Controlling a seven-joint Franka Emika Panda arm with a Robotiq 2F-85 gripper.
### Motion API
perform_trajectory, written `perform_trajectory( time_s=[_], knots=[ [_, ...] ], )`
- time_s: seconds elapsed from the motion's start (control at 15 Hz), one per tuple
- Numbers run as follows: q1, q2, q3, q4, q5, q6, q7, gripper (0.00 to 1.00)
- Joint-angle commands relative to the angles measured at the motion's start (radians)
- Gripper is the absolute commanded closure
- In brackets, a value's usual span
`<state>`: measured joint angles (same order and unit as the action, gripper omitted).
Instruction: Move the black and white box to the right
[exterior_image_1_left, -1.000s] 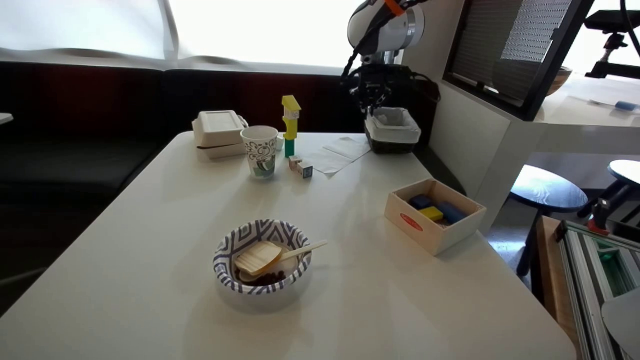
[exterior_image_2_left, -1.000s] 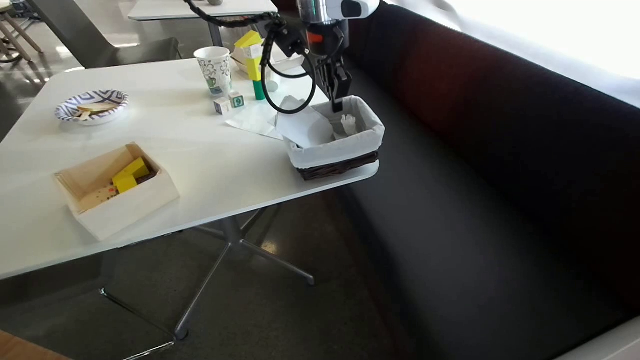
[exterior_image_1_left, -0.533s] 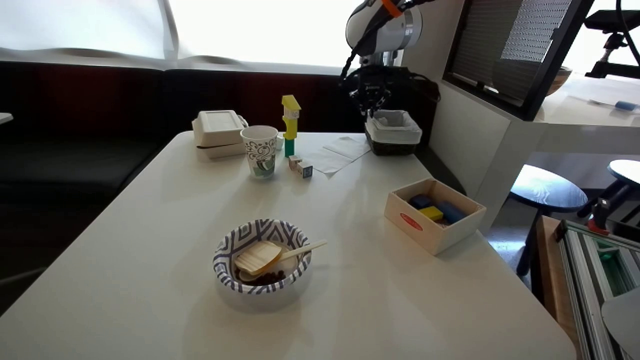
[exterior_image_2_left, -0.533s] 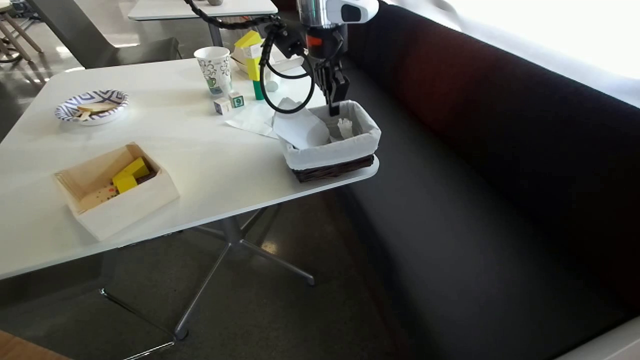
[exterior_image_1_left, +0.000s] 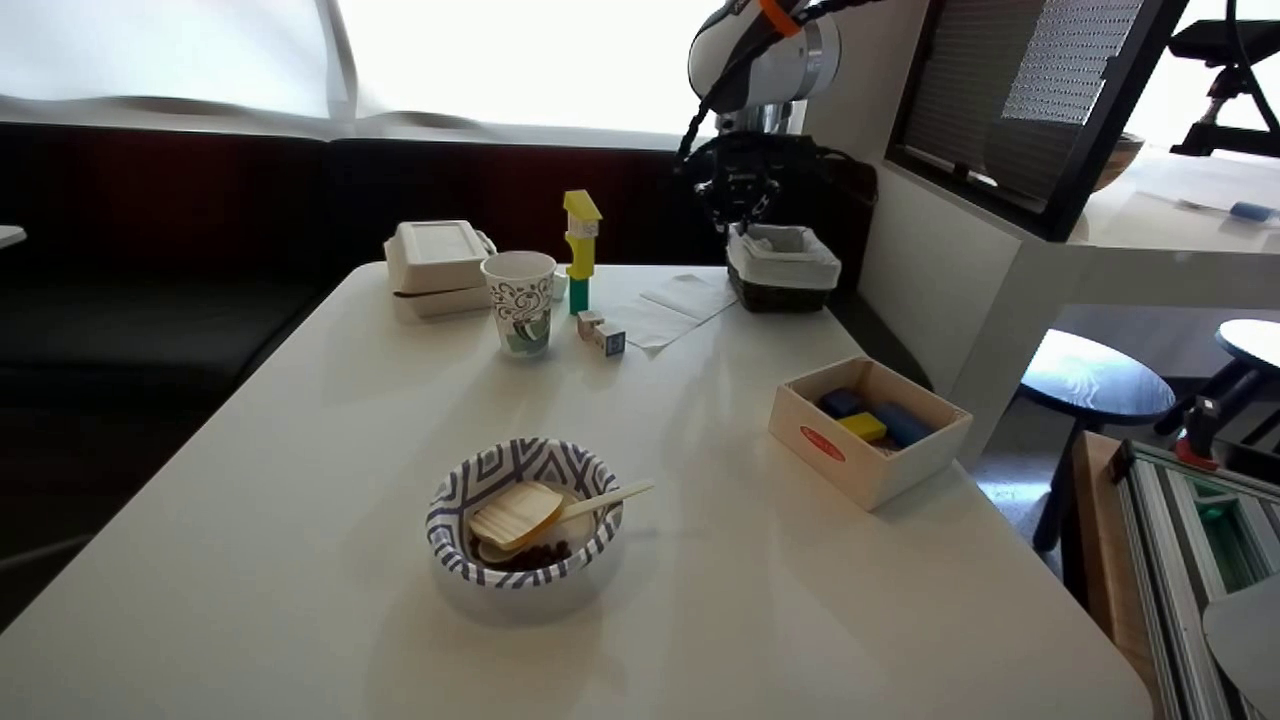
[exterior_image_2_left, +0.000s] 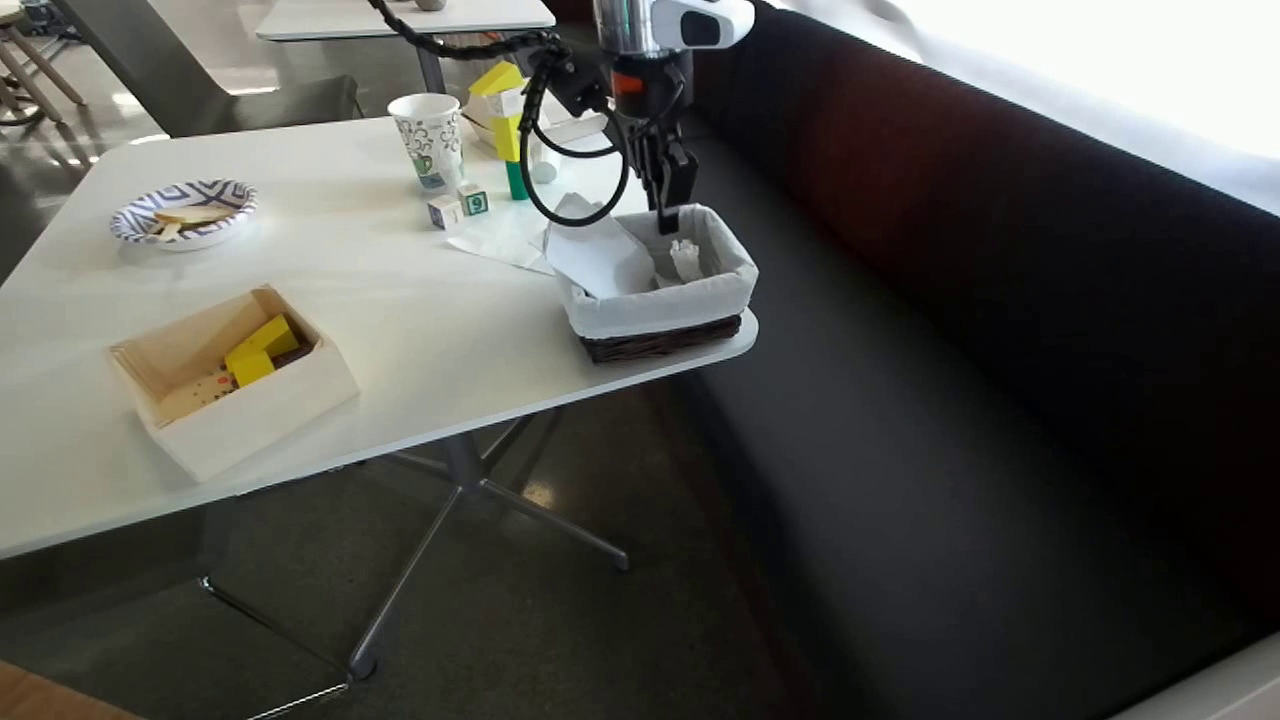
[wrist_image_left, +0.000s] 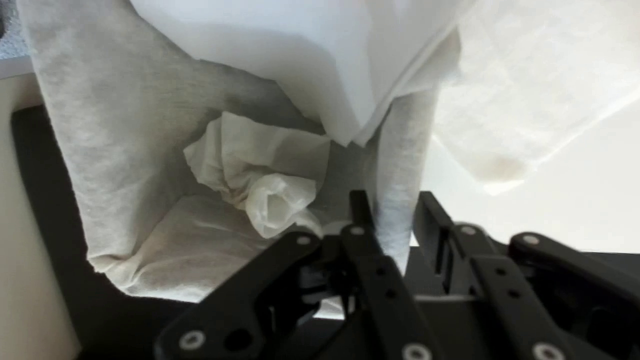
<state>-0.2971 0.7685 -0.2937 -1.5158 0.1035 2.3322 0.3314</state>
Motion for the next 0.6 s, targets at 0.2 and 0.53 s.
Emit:
perform_trajectory(
  time_s=[0.2, 0.53],
  knots=[
    [0.053, -0.108, -0.015, -0.11, -0.046, 0.021, 0.009, 0.15],
    [0.152, -0.324, -0.067, -0.304, -0.255, 0.003, -0.037, 0.0]
  ],
)
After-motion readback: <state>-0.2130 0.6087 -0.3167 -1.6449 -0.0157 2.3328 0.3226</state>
